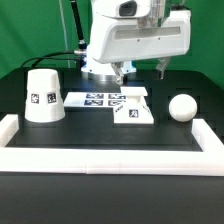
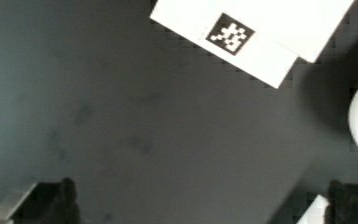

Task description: Assemble lamp

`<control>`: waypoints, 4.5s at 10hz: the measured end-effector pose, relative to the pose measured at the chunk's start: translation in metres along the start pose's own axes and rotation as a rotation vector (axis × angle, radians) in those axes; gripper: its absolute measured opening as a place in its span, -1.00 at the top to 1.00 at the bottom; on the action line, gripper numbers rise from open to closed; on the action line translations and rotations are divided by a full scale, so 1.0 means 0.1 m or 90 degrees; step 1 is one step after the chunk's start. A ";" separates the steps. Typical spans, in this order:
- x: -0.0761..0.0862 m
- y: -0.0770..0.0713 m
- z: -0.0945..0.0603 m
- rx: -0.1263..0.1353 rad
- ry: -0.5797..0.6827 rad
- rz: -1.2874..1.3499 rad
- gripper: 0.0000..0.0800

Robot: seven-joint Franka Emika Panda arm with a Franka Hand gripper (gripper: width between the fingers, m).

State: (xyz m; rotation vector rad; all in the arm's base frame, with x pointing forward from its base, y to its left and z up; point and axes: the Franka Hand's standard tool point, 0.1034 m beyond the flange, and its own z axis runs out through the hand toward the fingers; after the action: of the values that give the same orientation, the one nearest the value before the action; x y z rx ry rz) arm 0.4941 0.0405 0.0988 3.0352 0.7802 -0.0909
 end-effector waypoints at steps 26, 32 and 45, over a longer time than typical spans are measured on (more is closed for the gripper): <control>-0.67 -0.35 0.54 0.066 -0.041 0.219 -0.34; -0.26 -0.17 0.51 0.071 -0.035 0.232 -0.34; 0.70 -0.12 0.45 0.064 0.035 0.261 -0.34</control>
Offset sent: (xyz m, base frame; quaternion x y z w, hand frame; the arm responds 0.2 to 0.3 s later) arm -0.0532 -0.0053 -0.0133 0.0048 -0.0289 0.1583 0.9869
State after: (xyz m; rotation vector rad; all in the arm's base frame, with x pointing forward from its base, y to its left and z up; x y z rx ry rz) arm 0.5468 0.0841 0.0502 3.2307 0.1453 -0.0446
